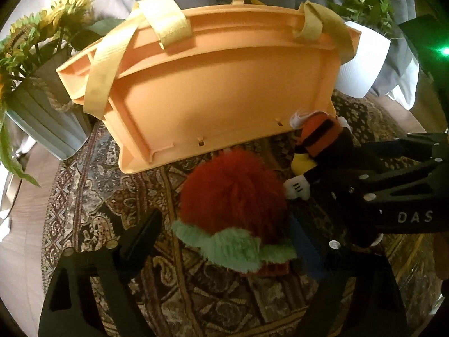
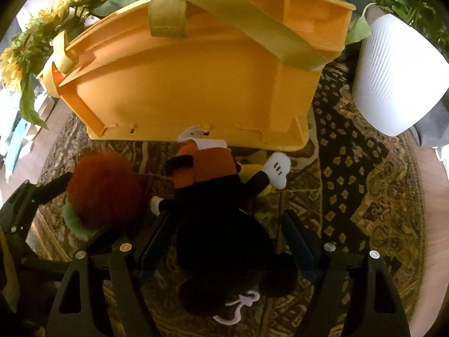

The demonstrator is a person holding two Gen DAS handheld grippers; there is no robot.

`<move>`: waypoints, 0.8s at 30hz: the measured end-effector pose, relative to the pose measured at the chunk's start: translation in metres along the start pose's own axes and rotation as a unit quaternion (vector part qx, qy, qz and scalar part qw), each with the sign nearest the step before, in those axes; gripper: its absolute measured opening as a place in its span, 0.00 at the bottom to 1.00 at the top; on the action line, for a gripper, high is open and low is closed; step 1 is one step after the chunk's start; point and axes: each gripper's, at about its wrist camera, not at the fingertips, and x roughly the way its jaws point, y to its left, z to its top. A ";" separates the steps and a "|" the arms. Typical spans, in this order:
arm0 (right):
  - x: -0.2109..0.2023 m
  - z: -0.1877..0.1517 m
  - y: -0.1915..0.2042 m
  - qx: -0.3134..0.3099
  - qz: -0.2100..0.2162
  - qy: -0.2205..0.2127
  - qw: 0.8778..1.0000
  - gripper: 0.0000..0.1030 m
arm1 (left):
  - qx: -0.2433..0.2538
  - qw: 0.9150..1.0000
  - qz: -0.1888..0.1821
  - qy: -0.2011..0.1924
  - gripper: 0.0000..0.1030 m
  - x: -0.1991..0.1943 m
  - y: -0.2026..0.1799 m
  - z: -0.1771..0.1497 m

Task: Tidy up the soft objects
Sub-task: 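Grasp the red-green fuzzy toy with left tool while right tool grasps black plush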

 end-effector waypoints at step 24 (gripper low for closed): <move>-0.033 -0.010 -0.003 0.029 0.027 -0.050 0.998 0.50 | -0.014 1.000 -0.006 -0.027 0.36 -0.029 -0.005 0.009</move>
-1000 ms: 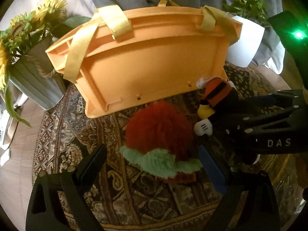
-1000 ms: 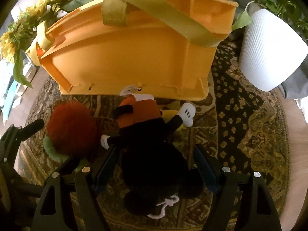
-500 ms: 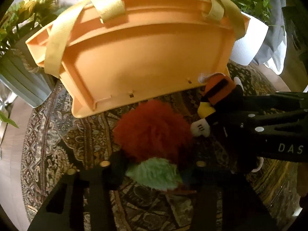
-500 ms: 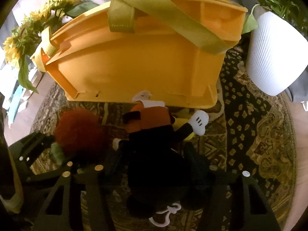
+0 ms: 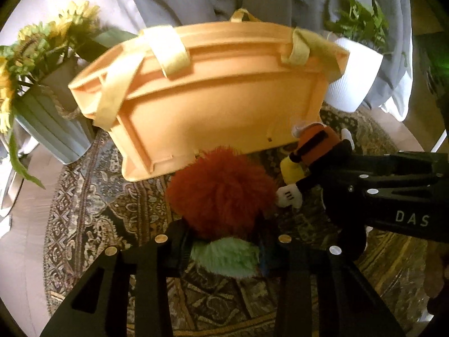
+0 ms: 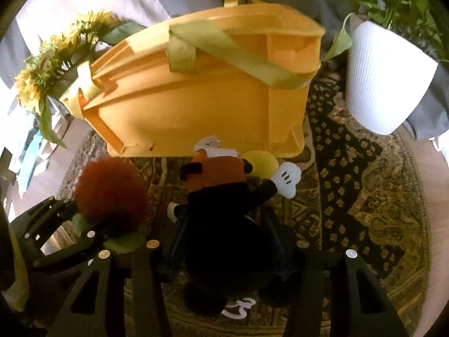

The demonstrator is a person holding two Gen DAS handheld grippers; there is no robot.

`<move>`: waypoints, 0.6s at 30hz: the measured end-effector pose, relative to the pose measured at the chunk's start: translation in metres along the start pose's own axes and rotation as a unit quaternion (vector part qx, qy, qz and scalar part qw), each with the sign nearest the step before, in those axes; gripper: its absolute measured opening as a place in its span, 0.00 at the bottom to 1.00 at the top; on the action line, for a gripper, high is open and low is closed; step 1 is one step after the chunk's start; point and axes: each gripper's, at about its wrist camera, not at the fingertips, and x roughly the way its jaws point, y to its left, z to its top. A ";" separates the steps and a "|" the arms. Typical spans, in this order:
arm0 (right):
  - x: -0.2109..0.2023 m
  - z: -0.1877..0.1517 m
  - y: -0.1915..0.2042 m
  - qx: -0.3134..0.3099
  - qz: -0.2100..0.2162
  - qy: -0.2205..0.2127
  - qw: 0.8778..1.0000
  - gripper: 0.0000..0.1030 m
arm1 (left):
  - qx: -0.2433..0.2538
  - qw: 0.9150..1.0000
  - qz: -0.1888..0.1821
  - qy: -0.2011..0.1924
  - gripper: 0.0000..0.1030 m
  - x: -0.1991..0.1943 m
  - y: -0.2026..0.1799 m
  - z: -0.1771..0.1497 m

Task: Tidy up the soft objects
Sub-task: 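Grasp the red-green fuzzy toy with left tool while right tool grasps black plush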

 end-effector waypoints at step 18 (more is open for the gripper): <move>-0.057 0.005 0.021 -0.022 0.002 -0.069 0.997 0.50 | -0.032 0.997 0.020 -0.073 0.36 -0.064 0.008 0.012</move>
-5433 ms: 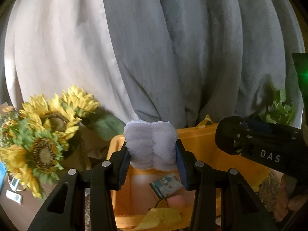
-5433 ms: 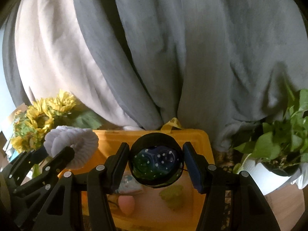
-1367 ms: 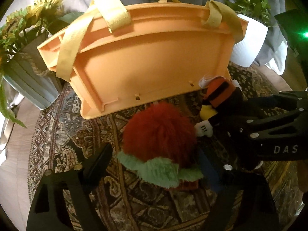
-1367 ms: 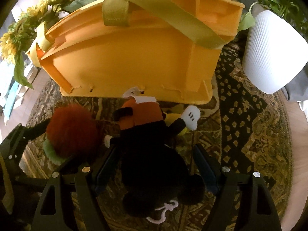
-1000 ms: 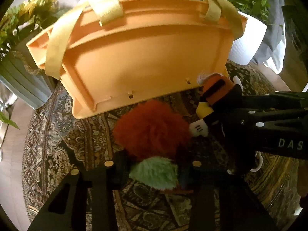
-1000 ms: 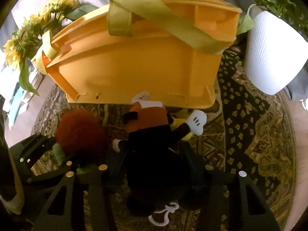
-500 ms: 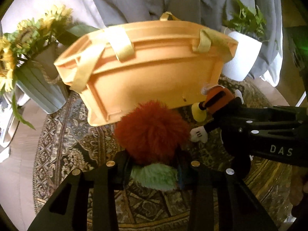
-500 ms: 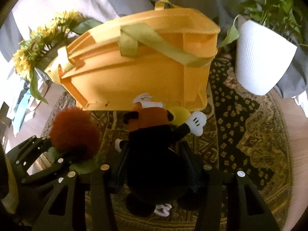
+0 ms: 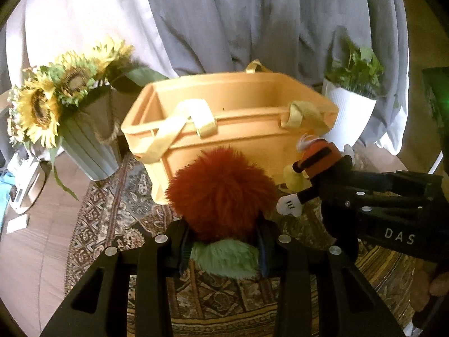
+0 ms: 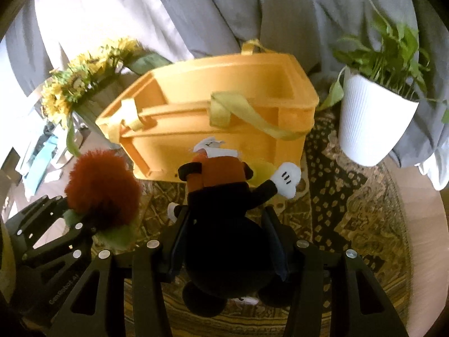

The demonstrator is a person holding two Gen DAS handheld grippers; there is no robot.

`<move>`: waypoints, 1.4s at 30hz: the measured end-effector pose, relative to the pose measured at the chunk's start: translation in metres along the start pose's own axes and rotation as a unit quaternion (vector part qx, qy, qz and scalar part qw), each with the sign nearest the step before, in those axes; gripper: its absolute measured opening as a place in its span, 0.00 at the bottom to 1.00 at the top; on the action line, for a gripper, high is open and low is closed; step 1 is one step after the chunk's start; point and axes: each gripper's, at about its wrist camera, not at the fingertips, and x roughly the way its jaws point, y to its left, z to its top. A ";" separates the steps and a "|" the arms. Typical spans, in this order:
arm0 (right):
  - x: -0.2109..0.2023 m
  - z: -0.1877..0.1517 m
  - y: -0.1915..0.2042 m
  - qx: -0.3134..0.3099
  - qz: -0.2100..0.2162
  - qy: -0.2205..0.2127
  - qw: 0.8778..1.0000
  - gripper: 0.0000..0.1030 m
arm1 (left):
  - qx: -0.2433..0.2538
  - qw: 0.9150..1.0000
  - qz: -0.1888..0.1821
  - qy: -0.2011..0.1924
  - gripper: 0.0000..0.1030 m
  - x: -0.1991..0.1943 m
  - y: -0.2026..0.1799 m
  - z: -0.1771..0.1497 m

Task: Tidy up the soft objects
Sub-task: 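Grasp the red-green fuzzy toy with left tool while right tool grasps black plush, then lift and carry the fuzzy toy and black plush over the crate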

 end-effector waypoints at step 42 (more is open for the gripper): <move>-0.060 0.120 0.016 -0.024 0.011 -0.196 0.980 0.50 | -0.010 0.983 0.043 -0.180 0.36 -0.034 0.024 0.116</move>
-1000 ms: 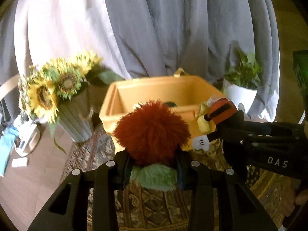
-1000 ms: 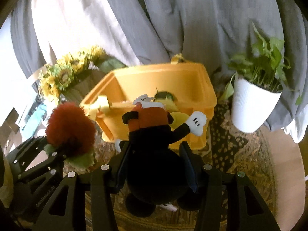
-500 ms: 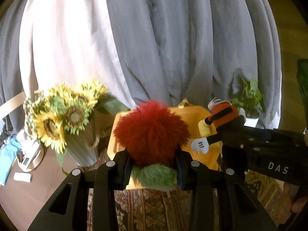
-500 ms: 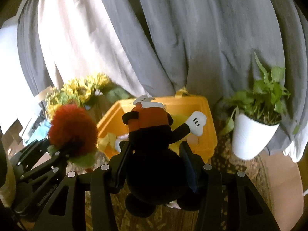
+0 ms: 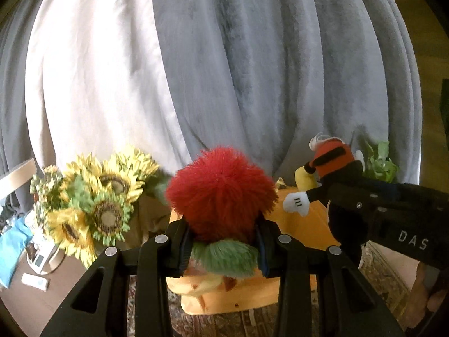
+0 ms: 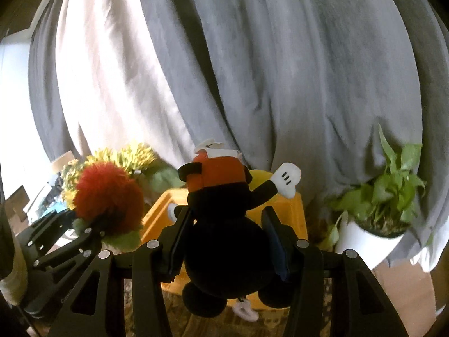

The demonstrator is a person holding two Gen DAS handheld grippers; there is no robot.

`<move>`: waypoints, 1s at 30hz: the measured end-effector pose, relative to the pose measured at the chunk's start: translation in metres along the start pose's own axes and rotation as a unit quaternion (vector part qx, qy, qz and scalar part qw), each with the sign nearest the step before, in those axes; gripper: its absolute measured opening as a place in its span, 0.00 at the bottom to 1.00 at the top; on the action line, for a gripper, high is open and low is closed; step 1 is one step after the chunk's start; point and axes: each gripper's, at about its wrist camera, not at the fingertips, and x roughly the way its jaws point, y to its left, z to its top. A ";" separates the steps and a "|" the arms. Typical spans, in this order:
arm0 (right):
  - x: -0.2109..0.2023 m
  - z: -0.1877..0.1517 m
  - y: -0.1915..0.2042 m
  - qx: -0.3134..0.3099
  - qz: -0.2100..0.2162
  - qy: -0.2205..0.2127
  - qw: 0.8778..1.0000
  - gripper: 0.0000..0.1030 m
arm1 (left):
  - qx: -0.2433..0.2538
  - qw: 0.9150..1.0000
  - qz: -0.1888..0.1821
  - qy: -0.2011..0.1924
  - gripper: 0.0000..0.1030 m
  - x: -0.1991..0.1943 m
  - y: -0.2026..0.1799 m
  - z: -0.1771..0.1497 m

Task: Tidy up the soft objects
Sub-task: 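Lift and carry the fuzzy toy and black plush over the crate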

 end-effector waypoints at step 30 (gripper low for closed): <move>0.149 -0.011 -0.032 0.025 0.005 0.162 0.986 0.50 | 0.024 0.992 0.002 0.124 0.36 0.132 0.006 -0.020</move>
